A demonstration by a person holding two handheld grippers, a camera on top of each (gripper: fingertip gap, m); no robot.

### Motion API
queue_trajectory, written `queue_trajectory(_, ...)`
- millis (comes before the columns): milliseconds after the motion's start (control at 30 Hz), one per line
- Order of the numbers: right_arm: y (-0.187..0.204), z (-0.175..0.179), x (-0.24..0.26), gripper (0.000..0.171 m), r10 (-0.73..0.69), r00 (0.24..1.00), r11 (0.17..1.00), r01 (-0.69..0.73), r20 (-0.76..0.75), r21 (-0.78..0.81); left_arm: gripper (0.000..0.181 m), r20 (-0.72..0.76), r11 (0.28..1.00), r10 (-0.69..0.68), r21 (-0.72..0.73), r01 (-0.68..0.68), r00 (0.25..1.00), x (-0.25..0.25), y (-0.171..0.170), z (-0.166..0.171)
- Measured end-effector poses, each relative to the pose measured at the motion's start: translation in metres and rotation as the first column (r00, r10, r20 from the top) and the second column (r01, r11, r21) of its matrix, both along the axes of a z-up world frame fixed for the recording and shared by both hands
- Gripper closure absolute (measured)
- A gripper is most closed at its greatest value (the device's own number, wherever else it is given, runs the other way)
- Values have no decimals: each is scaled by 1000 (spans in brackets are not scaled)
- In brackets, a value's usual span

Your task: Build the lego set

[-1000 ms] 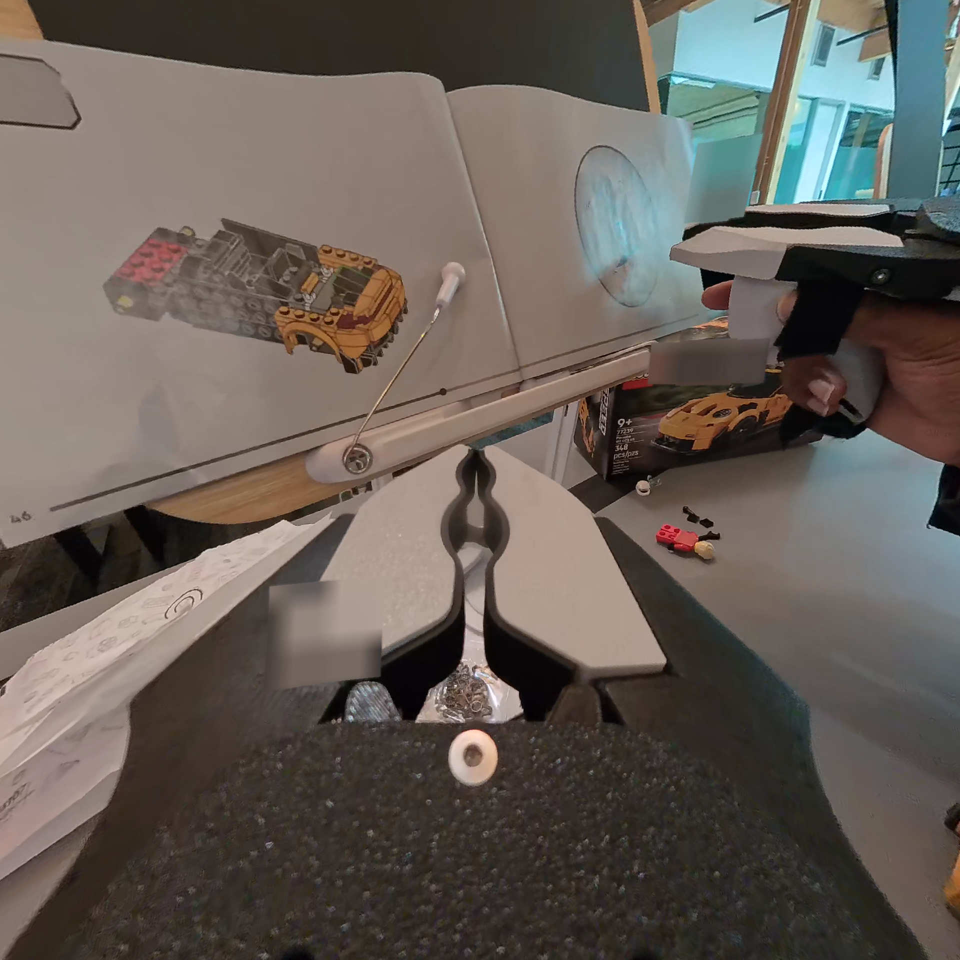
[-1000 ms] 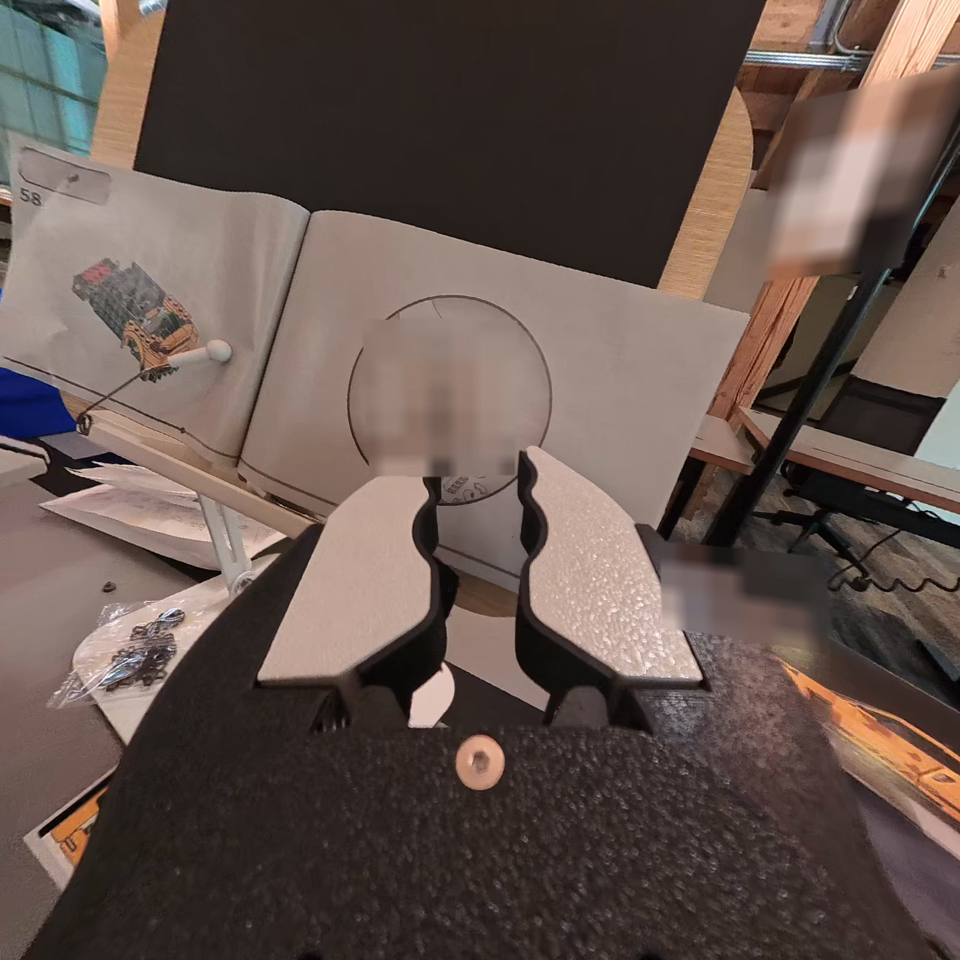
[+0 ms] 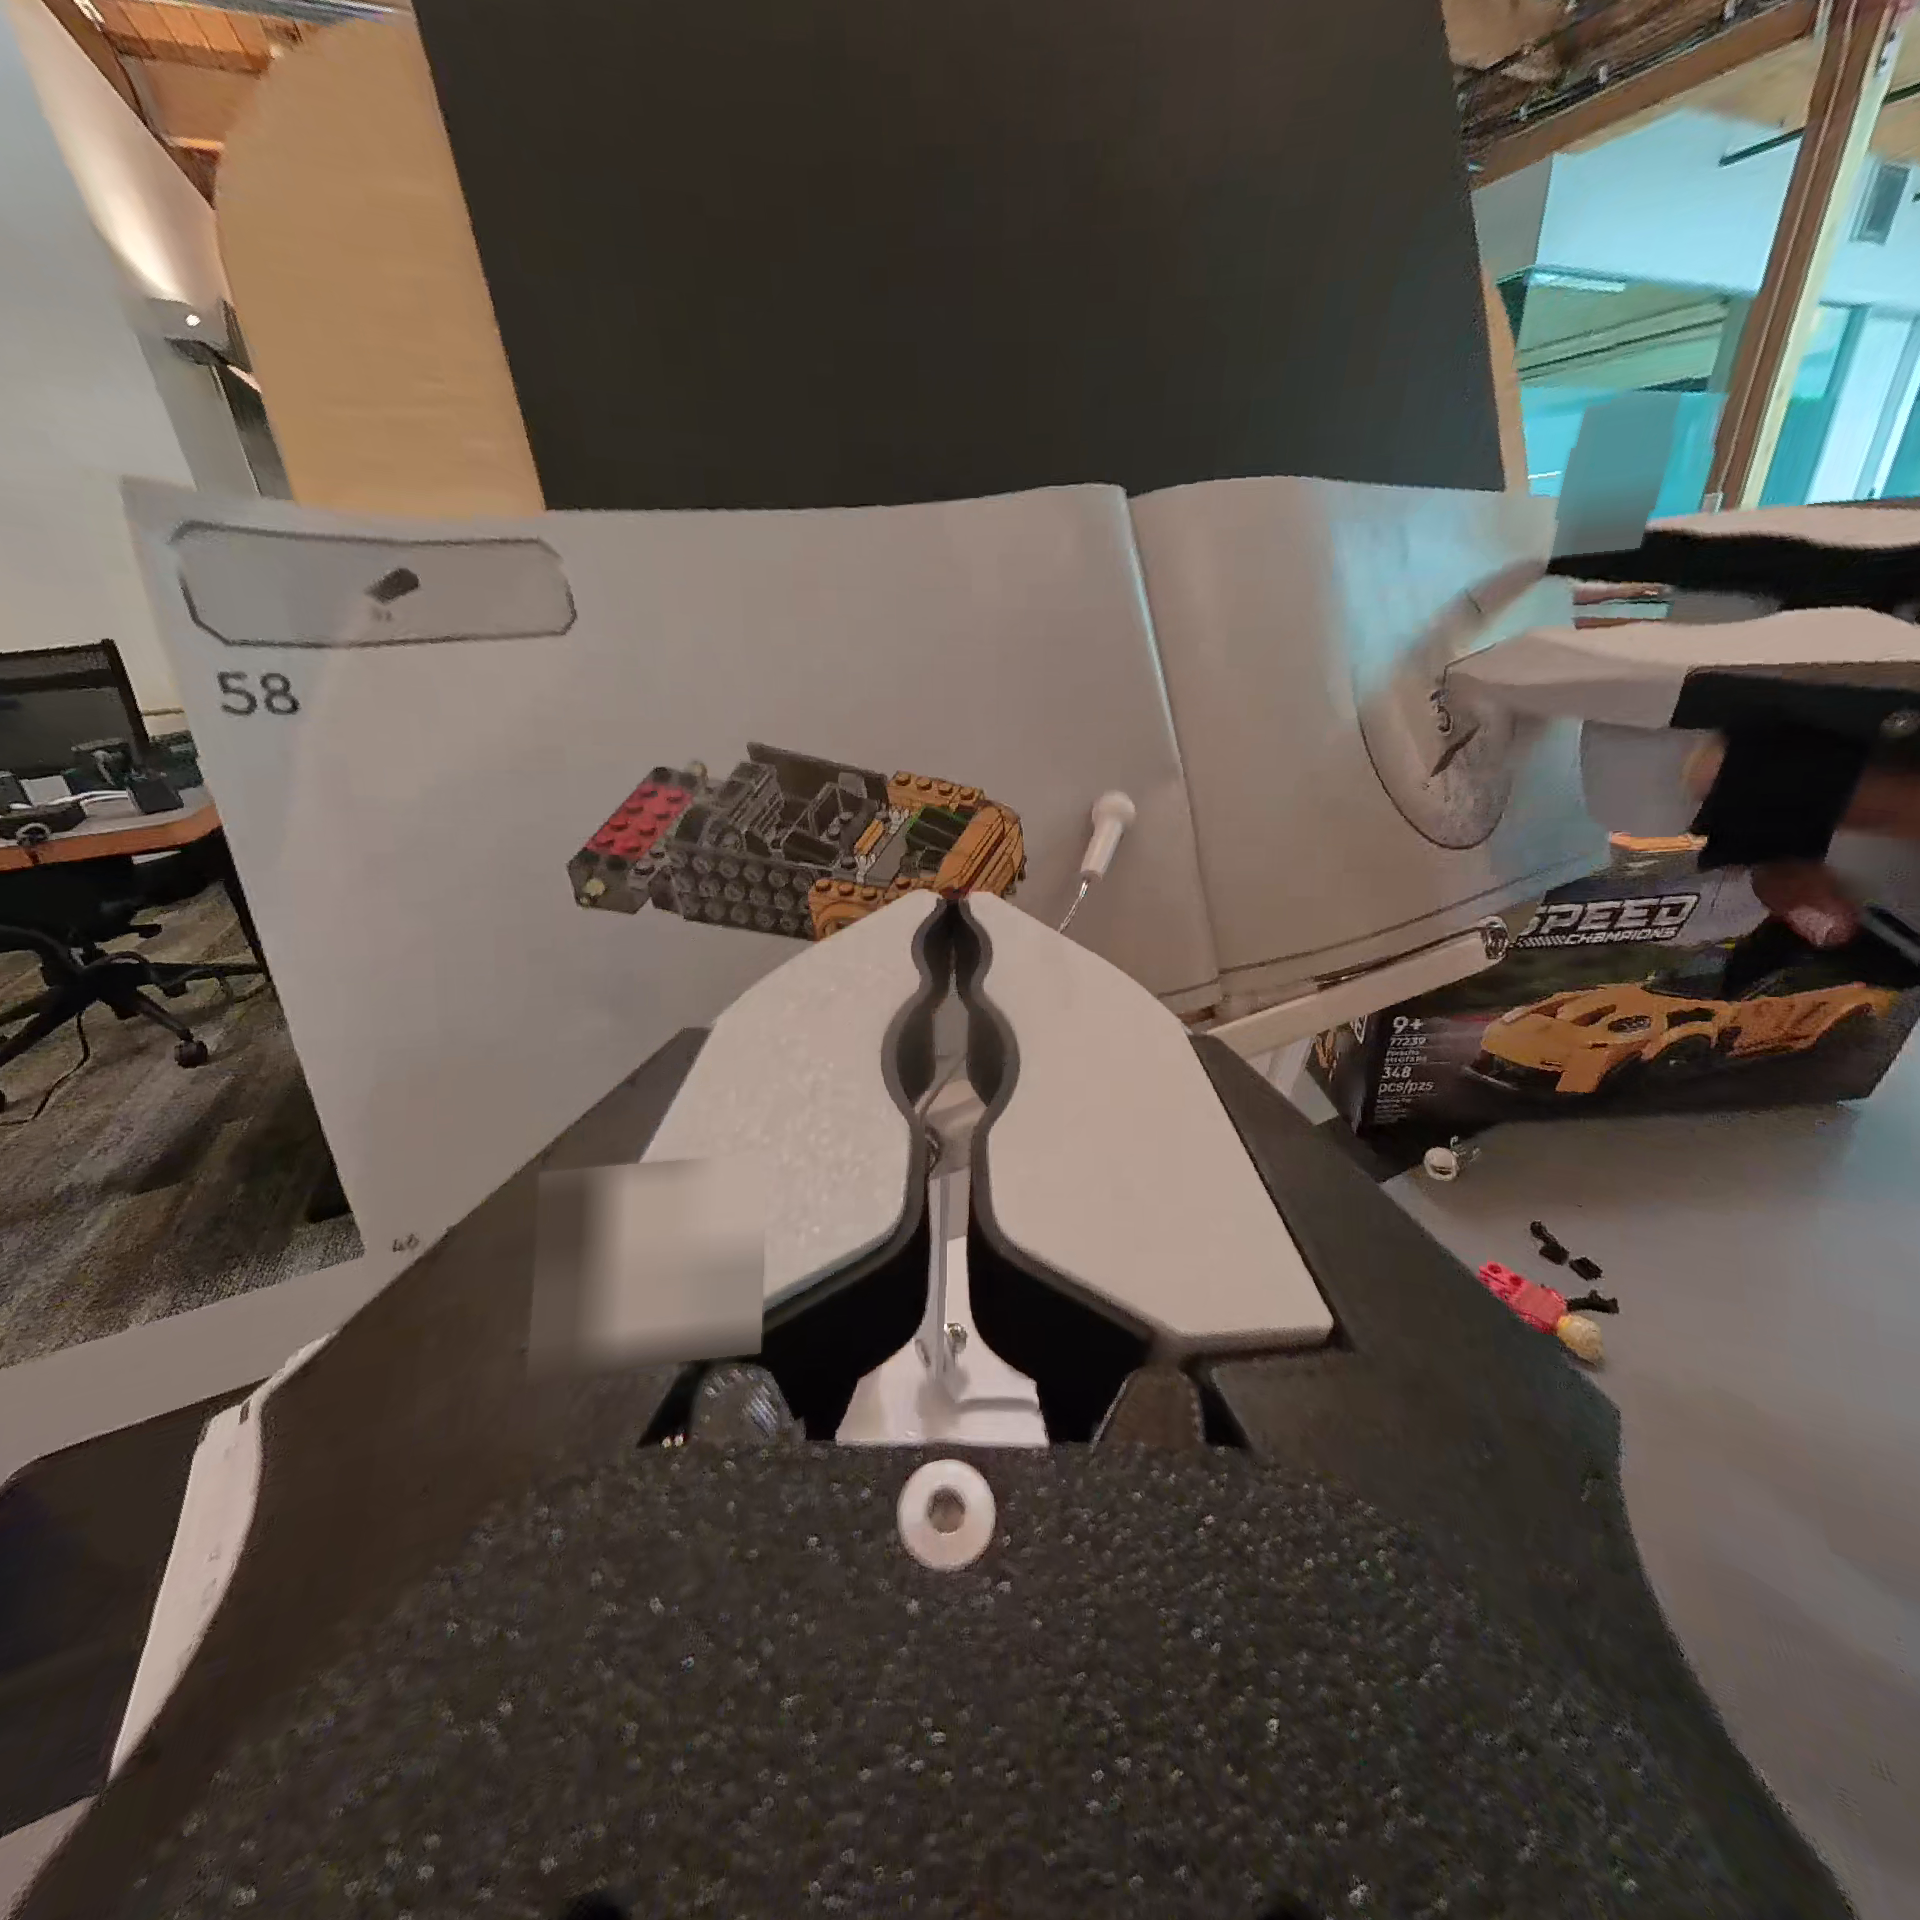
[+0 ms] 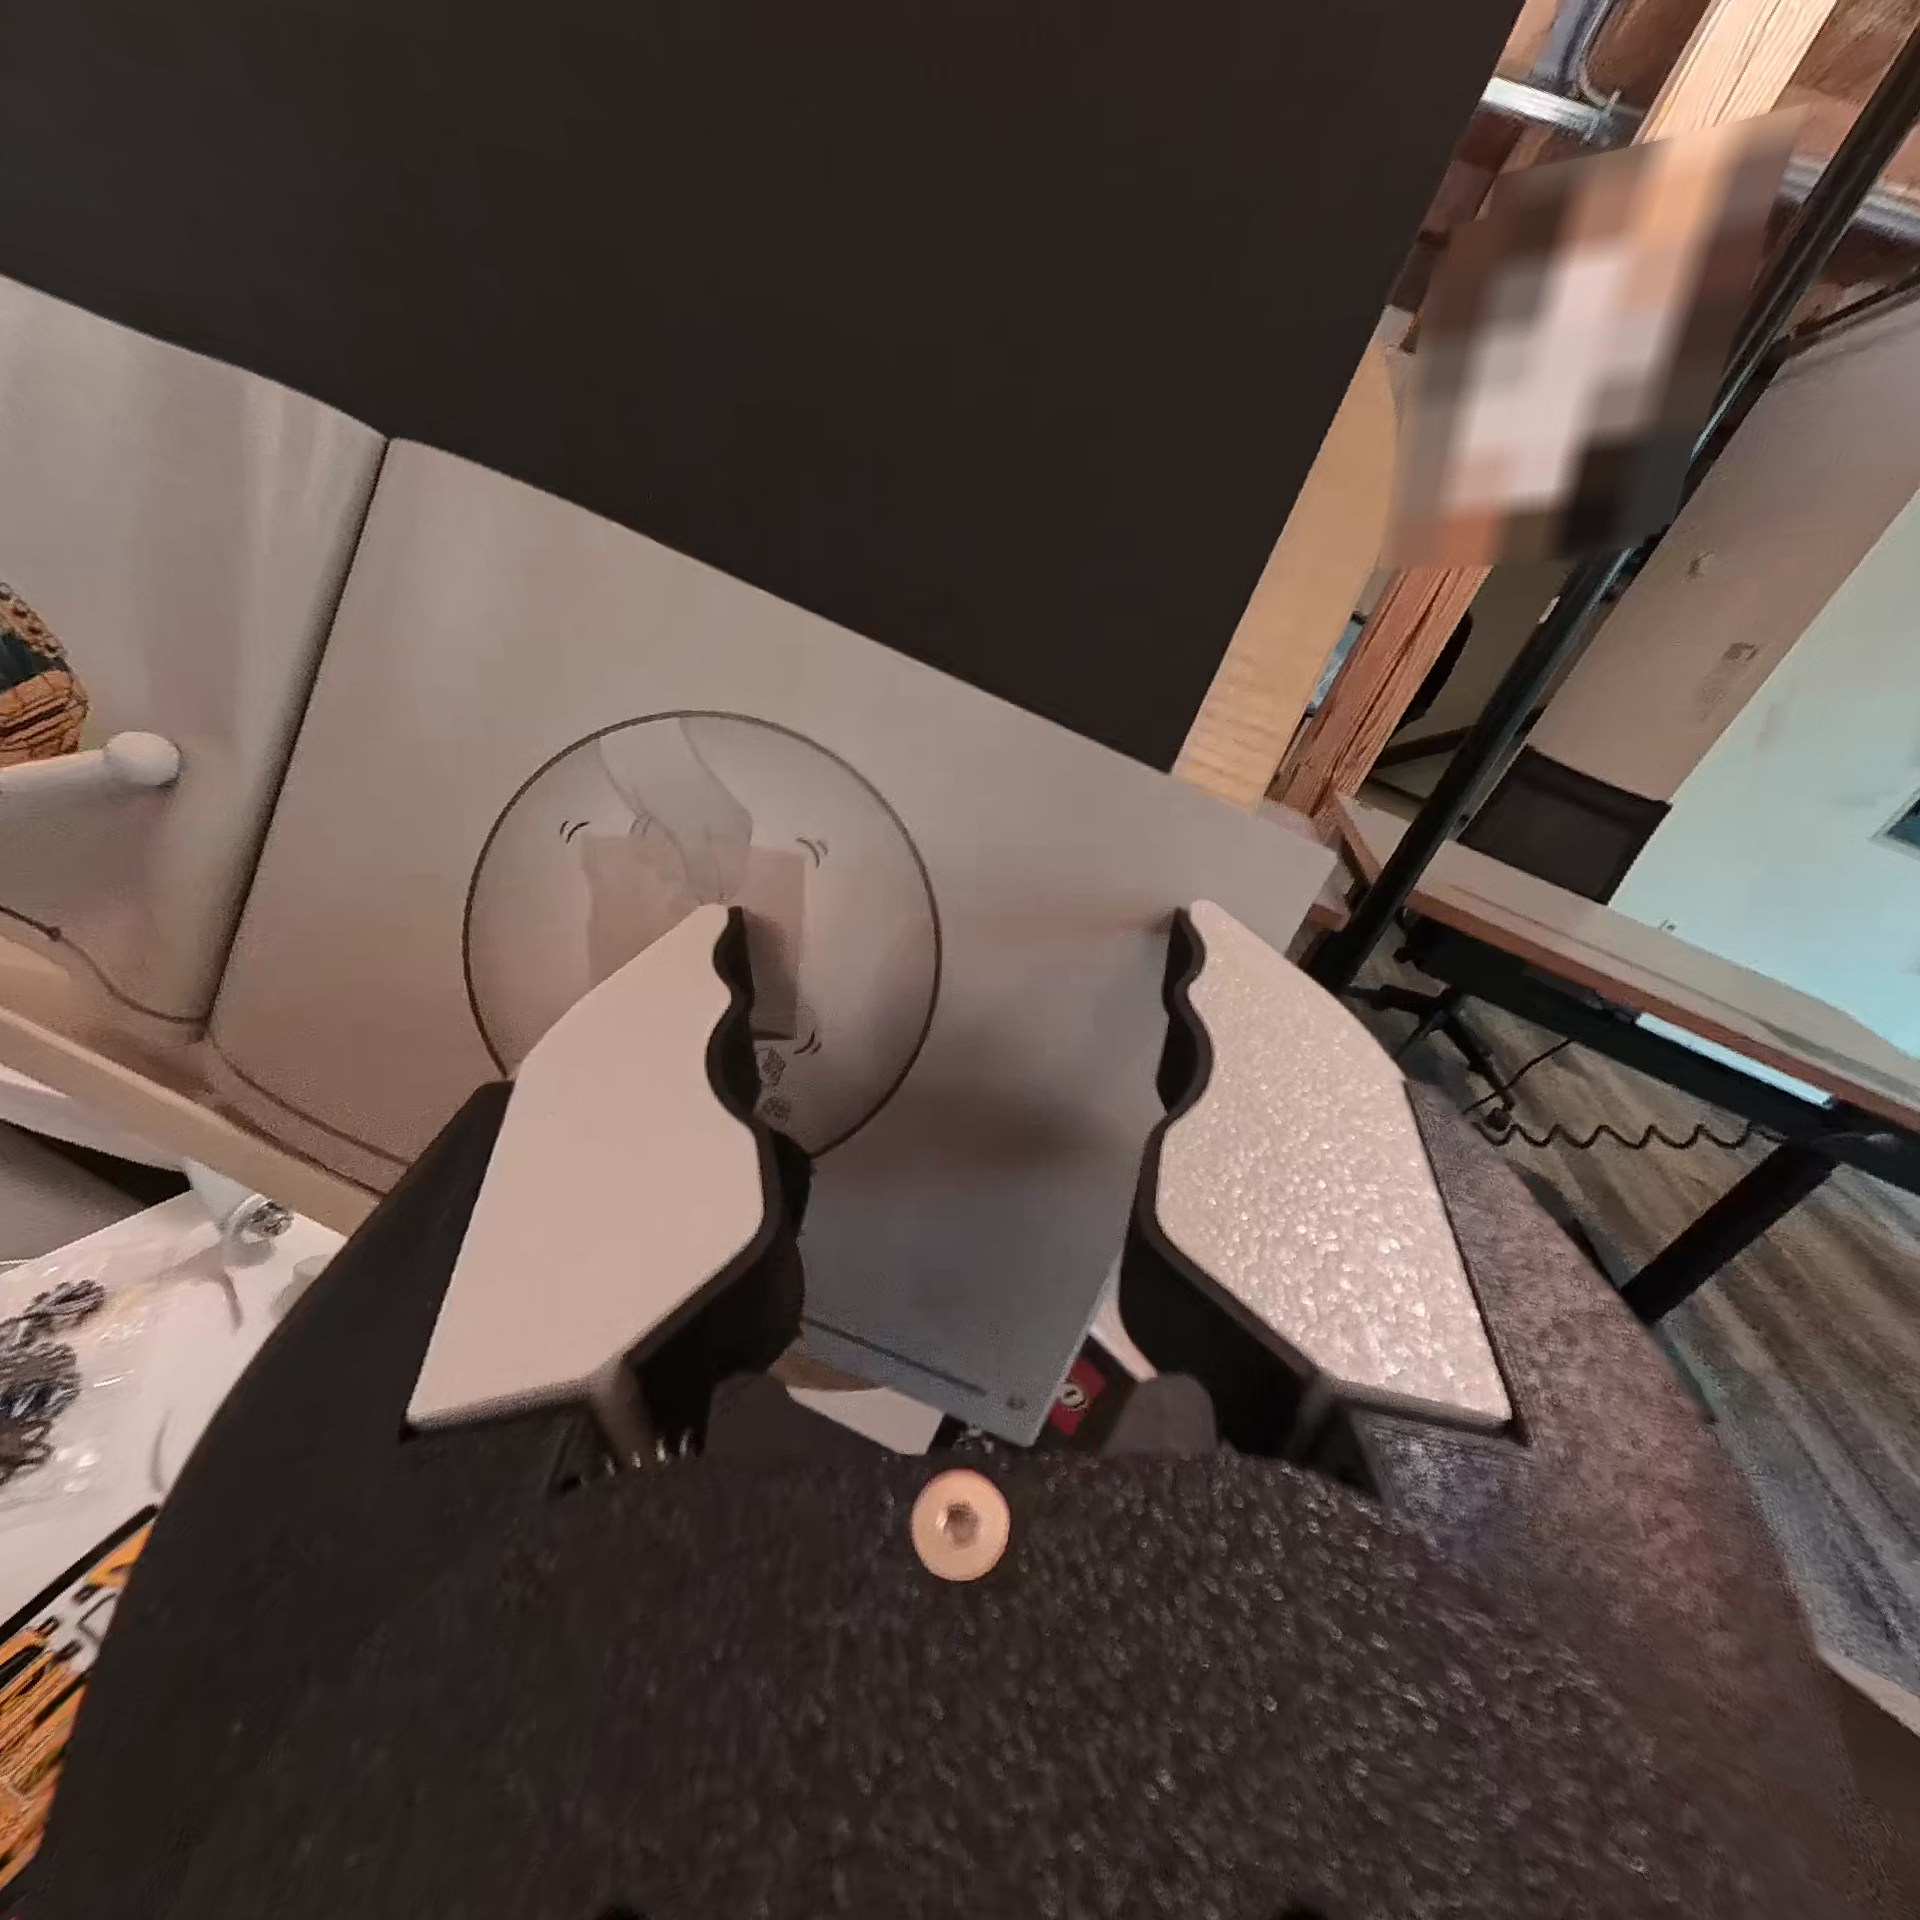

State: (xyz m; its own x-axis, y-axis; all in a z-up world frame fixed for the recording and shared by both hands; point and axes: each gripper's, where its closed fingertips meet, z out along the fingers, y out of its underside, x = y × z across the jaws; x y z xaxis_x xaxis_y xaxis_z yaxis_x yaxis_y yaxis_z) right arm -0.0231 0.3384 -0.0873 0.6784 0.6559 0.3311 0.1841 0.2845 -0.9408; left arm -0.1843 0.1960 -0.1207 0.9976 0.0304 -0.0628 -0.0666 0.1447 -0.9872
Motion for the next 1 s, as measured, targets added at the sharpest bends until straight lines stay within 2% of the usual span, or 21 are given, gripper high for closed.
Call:
queue_trajectory(200,8,0,0,92,-8,1000,999,8,-2,35,181,9,1000,-18,-14,19,1000,5,3,-7)
queue_trajectory(333,10,-4,-1,98,-17,1000,998,17,0,54,181,21,999,-36,-18,36,999,9,4,-10)
queue_trajectory(500,10,-13,-5,122,-2,1000,999,2,-3,32,181,31,998,-53,-24,54,998,13,5,-14)
queue_trajectory(633,6,-17,-4,159,3,1000,998,-5,23,57,181,22,998,-62,-26,63,998,17,5,-15)
queue_trajectory(667,6,-13,-1,159,-18,1000,997,17,13,75,181,20,998,-62,-24,63,998,17,4,-15)
queue_trajectory(700,8,-8,4,156,-39,999,995,39,-7,93,181,20,998,-61,-21,61,998,16,4,-14)
queue_trajectory(800,10,15,17,125,-33,991,996,44,-132,80,181,32,998,-55,-11,55,998,13,3,-12)
queue_trajectory(867,18,20,16,107,-17,991,998,25,-133,58,181,44,998,-58,-14,59,997,12,4,-14)
queue_trajectory(933,23,11,7,108,14,999,999,-13,-49,32,181,37,998,-55,-23,56,998,11,6,-18)
queue_trajectory(1000,26,5,8,107,1,998,1000,0,-60,28,181,38,998,-53,-32,55,998,10,8,-22)
